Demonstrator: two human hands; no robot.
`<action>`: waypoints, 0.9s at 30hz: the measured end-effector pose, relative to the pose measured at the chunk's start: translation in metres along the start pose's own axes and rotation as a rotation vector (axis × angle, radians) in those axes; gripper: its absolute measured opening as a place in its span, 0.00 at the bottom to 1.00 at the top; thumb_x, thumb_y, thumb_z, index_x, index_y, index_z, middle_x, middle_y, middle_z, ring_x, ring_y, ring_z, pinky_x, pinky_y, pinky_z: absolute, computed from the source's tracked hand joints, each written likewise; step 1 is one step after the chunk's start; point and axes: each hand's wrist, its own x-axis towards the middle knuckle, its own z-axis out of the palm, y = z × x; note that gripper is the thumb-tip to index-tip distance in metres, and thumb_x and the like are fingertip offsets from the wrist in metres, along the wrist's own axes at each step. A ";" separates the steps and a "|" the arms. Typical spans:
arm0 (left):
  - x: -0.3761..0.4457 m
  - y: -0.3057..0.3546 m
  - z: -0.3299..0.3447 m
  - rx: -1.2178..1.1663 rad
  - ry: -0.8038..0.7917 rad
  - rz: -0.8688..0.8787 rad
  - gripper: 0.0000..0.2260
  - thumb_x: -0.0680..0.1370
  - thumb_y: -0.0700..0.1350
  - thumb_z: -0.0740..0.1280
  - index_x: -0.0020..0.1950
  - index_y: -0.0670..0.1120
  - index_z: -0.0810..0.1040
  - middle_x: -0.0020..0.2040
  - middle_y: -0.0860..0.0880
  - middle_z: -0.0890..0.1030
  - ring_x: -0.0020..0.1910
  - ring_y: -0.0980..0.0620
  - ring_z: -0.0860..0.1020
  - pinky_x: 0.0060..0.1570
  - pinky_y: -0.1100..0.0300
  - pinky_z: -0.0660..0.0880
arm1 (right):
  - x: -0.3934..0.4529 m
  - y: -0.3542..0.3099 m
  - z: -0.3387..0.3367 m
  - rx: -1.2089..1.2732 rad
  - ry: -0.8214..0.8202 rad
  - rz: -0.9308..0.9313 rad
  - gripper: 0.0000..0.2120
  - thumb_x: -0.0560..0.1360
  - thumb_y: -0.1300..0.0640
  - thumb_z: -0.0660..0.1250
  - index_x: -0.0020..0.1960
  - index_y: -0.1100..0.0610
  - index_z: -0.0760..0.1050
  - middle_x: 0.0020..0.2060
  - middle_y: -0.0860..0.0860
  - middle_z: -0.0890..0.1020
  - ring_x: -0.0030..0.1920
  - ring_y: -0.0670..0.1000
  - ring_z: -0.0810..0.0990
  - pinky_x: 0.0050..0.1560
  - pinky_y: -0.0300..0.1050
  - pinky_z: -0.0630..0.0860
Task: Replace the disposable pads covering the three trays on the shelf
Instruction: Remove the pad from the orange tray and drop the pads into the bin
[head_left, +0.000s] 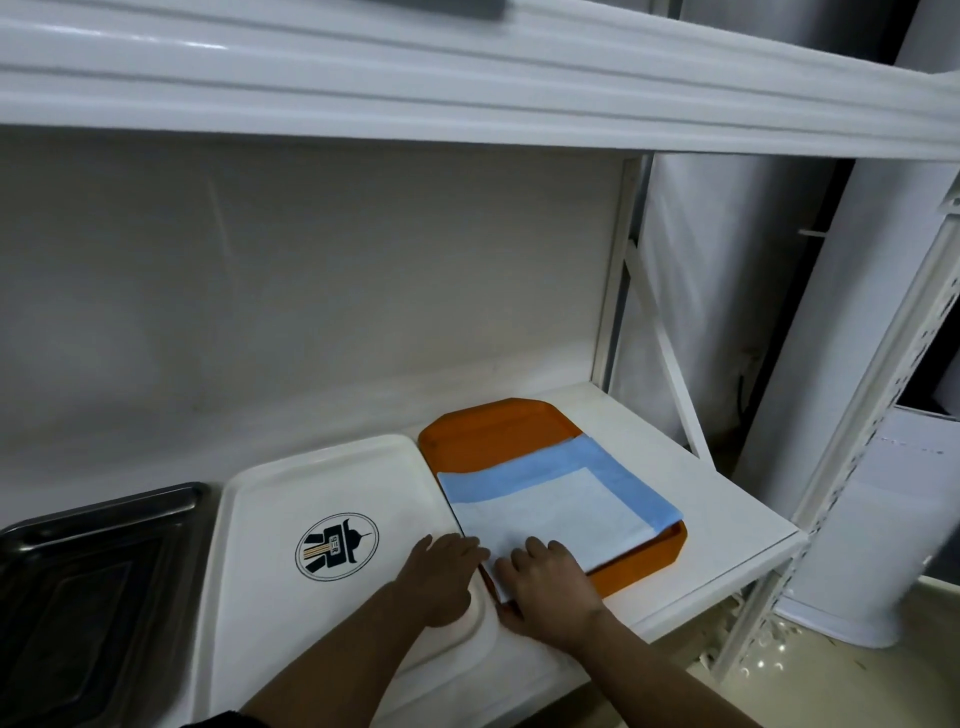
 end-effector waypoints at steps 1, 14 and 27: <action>0.000 -0.001 0.002 0.002 0.009 0.002 0.27 0.80 0.41 0.55 0.78 0.51 0.53 0.79 0.51 0.50 0.77 0.51 0.48 0.75 0.50 0.46 | 0.000 -0.003 0.002 0.014 0.007 0.027 0.15 0.60 0.39 0.73 0.37 0.50 0.77 0.25 0.47 0.75 0.27 0.47 0.72 0.26 0.39 0.63; 0.005 -0.004 0.007 0.003 -0.022 0.002 0.26 0.82 0.48 0.54 0.79 0.51 0.48 0.79 0.51 0.47 0.78 0.50 0.46 0.75 0.48 0.46 | -0.004 -0.004 0.003 0.145 0.120 0.244 0.13 0.70 0.42 0.65 0.32 0.48 0.75 0.25 0.44 0.75 0.28 0.44 0.72 0.29 0.37 0.62; 0.026 -0.003 -0.014 -0.164 0.556 -0.036 0.18 0.74 0.45 0.64 0.64 0.50 0.71 0.63 0.52 0.75 0.63 0.52 0.72 0.65 0.58 0.63 | 0.017 0.032 -0.044 0.001 0.318 0.230 0.11 0.65 0.57 0.75 0.40 0.53 0.72 0.31 0.50 0.73 0.21 0.48 0.70 0.21 0.40 0.58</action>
